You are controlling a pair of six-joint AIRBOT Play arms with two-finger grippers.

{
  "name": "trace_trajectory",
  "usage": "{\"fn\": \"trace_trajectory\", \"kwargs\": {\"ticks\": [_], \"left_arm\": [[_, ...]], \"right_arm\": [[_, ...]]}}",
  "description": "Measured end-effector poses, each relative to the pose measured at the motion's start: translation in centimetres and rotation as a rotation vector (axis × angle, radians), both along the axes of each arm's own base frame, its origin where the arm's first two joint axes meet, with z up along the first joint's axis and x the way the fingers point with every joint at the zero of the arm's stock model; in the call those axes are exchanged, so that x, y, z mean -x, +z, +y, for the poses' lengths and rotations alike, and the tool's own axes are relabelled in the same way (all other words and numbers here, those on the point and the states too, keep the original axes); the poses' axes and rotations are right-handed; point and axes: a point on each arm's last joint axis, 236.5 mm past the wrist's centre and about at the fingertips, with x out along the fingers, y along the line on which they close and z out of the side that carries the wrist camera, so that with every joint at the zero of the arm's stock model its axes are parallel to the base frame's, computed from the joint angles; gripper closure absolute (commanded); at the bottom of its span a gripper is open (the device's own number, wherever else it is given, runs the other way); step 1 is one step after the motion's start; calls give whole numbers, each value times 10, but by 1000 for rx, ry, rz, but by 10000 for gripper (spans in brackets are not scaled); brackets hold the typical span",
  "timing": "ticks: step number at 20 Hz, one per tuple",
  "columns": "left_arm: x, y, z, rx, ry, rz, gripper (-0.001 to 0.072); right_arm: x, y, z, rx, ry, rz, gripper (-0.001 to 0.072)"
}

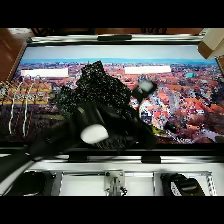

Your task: Fold the shirts.

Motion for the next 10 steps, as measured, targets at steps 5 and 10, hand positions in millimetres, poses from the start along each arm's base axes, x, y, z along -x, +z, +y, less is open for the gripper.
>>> {"fn": "trace_trajectory", "kwargs": {"ticks": [5,10], "left_arm": [[-12,-21,20,-100,52,52,50],[-112,-18,121,-255,290,95,66]], "right_arm": [[1,-42,-2,-24,-26,187,289],[-27,-91,2,-11,-35,399,287]]}}
